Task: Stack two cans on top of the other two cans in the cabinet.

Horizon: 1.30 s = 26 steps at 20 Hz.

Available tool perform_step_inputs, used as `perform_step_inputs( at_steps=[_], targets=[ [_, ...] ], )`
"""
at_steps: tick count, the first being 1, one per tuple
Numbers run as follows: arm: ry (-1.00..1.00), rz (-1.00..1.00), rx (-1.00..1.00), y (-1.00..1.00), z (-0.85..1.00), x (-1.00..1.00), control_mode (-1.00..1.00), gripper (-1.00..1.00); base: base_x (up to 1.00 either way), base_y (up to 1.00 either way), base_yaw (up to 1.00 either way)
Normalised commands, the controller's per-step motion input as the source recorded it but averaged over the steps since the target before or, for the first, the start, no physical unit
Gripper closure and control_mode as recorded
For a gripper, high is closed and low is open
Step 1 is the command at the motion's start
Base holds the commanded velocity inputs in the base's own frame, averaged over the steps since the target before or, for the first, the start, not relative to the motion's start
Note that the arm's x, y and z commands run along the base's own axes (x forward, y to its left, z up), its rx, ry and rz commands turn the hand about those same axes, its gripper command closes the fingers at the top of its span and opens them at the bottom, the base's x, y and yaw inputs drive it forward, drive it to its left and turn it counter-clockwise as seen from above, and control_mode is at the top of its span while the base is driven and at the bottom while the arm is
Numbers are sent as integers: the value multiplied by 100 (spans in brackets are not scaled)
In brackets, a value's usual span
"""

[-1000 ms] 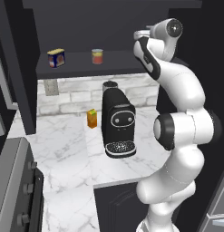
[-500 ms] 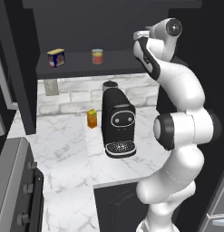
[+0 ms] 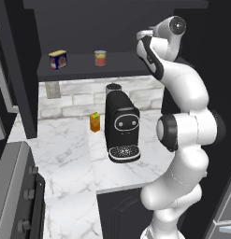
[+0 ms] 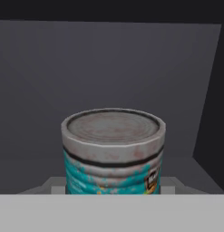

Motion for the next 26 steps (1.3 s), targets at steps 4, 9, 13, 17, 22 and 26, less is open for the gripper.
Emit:
perform_step_inputs(
  at_steps=[4,9,13,17,22,26],
  targets=[
    [0,0,0,2,1,16,-100,100,0,0,0],
    [0,0,0,4,0,7,-100,100,0,0,0],
    [0,0,0,3,0,1,-100,100,0,0,0],
    [0,0,0,1,0,0,-100,100,0,0,0],
    [0,0,0,0,0,0,-100,100,0,0,0],
    [0,0,0,0,0,0,-100,100,0,0,0]
  ],
)
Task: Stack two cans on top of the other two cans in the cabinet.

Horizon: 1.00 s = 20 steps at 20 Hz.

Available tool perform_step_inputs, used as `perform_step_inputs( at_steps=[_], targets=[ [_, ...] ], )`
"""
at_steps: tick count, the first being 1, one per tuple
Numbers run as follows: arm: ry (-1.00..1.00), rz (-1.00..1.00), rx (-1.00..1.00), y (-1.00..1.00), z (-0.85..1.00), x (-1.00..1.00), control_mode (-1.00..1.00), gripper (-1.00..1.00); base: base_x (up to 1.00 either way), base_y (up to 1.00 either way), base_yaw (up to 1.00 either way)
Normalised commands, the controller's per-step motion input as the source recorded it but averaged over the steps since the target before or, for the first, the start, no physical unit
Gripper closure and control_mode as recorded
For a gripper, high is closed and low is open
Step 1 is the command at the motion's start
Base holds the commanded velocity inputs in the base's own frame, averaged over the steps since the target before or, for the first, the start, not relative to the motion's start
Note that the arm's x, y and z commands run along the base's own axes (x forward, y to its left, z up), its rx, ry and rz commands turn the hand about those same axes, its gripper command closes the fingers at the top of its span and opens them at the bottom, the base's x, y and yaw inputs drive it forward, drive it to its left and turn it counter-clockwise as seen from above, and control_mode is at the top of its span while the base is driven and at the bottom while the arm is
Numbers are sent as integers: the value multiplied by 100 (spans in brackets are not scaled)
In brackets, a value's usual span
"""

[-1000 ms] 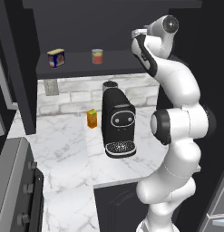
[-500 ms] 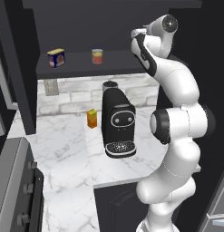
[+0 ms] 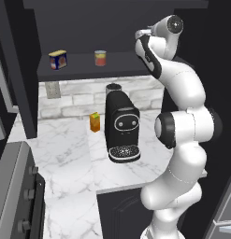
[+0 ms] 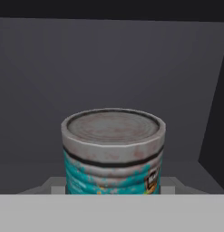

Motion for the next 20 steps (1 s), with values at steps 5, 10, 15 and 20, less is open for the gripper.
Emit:
perform_step_inputs(
  at_steps=[5,10,15,20],
  targets=[
    [0,0,0,0,0,0,-100,100,0,0,0],
    [0,0,0,0,0,0,-100,-100,0,0,0],
    [0,0,0,0,0,0,-100,-100,0,0,0],
    [0,0,0,0,0,0,-100,-100,0,0,0]
  ],
)
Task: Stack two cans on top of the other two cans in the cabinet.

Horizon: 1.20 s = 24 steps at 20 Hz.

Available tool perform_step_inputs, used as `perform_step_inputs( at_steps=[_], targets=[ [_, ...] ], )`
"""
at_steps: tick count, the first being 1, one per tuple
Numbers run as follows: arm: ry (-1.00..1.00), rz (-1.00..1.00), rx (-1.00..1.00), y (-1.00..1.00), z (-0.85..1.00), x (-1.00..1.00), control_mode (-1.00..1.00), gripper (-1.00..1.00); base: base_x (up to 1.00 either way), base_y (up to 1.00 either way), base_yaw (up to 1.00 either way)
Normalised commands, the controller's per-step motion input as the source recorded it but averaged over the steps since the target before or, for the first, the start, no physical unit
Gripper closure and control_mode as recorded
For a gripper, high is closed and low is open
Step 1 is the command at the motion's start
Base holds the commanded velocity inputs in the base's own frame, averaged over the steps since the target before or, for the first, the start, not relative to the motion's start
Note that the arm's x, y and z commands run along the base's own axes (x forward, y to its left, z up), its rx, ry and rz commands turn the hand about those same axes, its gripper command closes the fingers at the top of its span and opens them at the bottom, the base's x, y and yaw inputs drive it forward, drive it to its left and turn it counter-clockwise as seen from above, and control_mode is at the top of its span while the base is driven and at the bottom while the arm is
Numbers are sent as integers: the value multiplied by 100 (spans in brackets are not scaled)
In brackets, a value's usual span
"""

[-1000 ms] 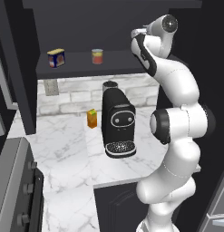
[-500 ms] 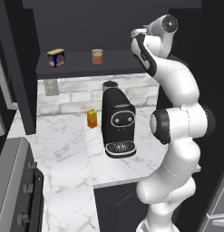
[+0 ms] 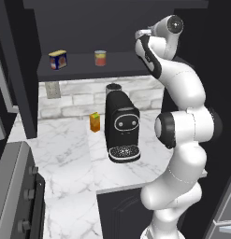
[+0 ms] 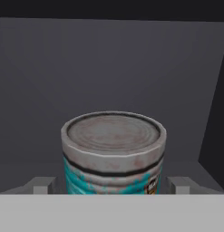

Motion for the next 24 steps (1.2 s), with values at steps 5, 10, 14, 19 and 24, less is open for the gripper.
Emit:
perform_step_inputs(
  at_steps=[5,10,14,19,24],
  targets=[
    [0,0,0,0,0,0,-100,-100,0,0,0],
    [0,0,0,0,0,0,-100,-100,0,0,0],
    [0,0,0,0,0,-13,-100,-100,0,0,0],
    [0,0,0,9,0,-61,-100,-100,0,0,0],
    [0,0,0,20,-8,-91,-100,-100,0,0,0]
  ],
)
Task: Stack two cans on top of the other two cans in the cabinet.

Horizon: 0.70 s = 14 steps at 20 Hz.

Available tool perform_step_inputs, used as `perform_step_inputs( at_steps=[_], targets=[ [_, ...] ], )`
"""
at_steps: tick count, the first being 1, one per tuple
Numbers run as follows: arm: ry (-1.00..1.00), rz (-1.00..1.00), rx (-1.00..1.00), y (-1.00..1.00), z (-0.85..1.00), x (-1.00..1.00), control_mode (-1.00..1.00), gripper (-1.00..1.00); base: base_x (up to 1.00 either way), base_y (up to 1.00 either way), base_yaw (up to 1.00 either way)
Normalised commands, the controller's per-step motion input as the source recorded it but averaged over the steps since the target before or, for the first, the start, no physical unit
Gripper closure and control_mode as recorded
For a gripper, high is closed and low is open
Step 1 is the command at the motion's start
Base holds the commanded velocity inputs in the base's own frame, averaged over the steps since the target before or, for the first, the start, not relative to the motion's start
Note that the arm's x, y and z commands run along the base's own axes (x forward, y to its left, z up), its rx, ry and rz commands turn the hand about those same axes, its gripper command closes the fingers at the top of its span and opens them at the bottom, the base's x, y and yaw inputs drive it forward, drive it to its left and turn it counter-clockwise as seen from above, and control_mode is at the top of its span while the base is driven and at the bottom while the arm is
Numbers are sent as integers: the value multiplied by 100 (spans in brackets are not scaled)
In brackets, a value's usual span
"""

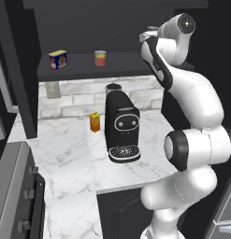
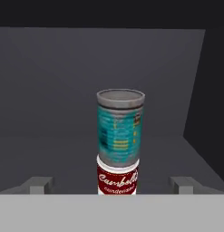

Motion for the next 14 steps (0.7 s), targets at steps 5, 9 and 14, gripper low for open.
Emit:
perform_step_inputs(
  at_steps=[5,9,14],
  targets=[
    [0,0,0,36,-35,-90,-100,-100,0,0,0],
    [-3,2,0,49,-10,-74,-100,-100,0,0,0],
    [0,27,5,27,0,-27,-100,-100,0,0,0]
  ],
)
